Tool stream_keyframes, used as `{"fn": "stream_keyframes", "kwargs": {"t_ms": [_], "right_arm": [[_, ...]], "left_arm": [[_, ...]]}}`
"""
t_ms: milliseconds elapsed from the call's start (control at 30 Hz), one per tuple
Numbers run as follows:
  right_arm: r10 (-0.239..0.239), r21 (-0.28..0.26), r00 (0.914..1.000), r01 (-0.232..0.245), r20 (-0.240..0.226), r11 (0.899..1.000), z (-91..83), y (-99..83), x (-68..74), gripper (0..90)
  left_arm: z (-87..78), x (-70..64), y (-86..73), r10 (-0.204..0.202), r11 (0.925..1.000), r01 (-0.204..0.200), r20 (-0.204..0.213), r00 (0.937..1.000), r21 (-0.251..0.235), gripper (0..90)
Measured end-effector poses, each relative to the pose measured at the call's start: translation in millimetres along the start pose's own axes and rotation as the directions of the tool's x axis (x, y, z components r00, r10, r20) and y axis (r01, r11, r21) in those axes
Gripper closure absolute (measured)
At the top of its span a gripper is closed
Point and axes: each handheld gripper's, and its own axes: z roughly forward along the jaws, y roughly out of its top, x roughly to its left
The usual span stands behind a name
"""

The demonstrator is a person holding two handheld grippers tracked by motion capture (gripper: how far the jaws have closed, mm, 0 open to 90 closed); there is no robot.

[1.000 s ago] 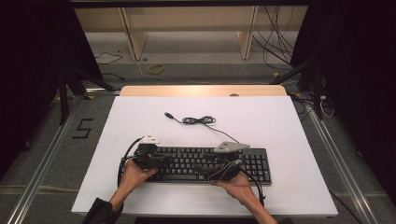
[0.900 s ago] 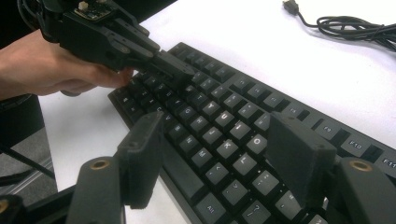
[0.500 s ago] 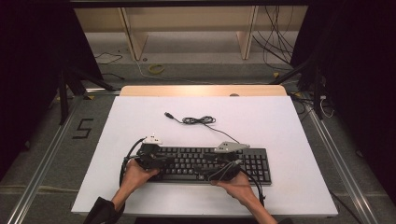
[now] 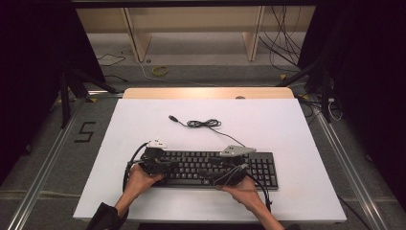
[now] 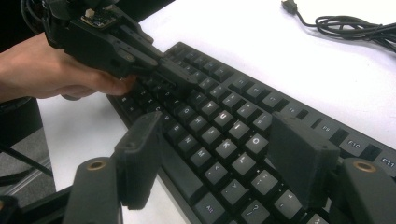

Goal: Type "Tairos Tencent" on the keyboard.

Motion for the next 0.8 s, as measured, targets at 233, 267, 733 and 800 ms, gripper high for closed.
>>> {"fn": "stream_keyframes", "kwargs": {"t_ms": [233, 267, 733, 800], "right_arm": [[0.000, -0.002, 1.0000, 0.000, 0.000, 1.000, -0.7, 0.6, -0.8, 36.4], [0.001, -0.002, 1.0000, -0.001, 0.002, 1.000, -0.6, 0.6, -1.0, 36.4], [0.011, -0.001, 0.9998, -0.011, 0.015, 1.000, 0.9, 0.2, -4.9, 36.4], [0.012, 0.001, 0.9998, -0.012, 0.016, 1.000, 1.1, 0.3, -5.3, 36.4]], "left_arm": [[-6.5, 0.1, 1.4, -0.019, 0.9992, 0.019, -0.006, 0.9998, -0.035, 81.8], [-7.2, 0.6, 1.0, -0.028, 0.9987, 0.027, -0.005, 0.9996, -0.042, 80.0], [-19.7, -0.3, 0.4, -0.053, 0.9938, 0.057, 0.048, 0.9975, -0.096, 54.9], [-20.8, -0.4, -0.1, -0.059, 0.9927, 0.063, 0.048, 0.9971, -0.103, 52.8]]}}
